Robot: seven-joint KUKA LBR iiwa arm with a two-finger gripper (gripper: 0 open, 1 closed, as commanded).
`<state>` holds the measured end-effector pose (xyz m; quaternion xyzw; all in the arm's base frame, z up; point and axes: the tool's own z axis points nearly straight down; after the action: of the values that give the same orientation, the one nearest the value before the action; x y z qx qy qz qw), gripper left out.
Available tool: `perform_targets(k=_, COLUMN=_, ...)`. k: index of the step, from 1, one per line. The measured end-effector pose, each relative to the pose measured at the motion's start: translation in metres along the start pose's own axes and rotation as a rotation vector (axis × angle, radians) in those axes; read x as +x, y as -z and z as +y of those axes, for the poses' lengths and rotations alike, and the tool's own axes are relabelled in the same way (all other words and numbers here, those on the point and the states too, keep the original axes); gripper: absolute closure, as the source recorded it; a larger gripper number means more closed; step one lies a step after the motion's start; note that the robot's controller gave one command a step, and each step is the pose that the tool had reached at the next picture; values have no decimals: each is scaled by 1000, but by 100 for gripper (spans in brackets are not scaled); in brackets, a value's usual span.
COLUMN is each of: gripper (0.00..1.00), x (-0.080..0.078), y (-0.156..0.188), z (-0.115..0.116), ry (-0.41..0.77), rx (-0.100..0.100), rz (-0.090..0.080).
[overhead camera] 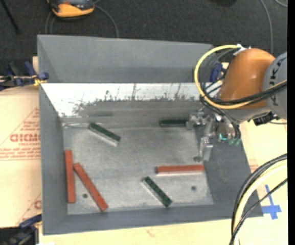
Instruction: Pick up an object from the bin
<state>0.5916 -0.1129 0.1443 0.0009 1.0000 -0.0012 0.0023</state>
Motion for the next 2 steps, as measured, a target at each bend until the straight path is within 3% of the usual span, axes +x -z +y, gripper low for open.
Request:
perform_targets(k=1, gripper=0, x=8, y=-9, z=2, ry=15, rx=2, rz=-11)
perform_targets(k=2, gripper=100, x=38, y=-72, z=-11, ry=106, rx=0, rz=-3)
